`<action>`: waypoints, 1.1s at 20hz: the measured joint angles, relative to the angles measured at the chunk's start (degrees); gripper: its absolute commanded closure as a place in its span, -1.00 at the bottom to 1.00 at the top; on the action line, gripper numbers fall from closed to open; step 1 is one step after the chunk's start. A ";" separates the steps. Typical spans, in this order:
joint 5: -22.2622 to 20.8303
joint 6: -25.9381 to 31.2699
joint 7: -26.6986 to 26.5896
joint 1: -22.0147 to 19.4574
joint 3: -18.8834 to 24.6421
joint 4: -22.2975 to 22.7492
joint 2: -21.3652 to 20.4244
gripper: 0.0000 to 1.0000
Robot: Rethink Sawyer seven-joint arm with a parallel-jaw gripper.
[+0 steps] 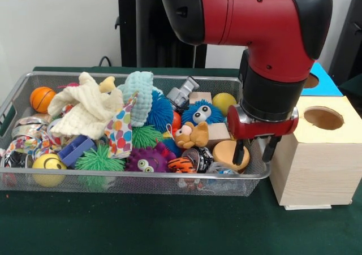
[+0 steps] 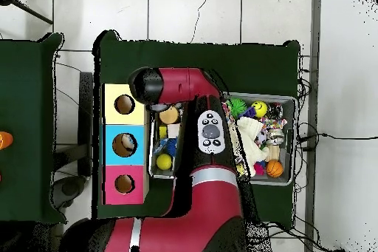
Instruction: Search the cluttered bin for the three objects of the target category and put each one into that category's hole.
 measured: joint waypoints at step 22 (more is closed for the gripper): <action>-0.49 0.00 0.00 -6.66 0.11 3.88 -6.84 -1.00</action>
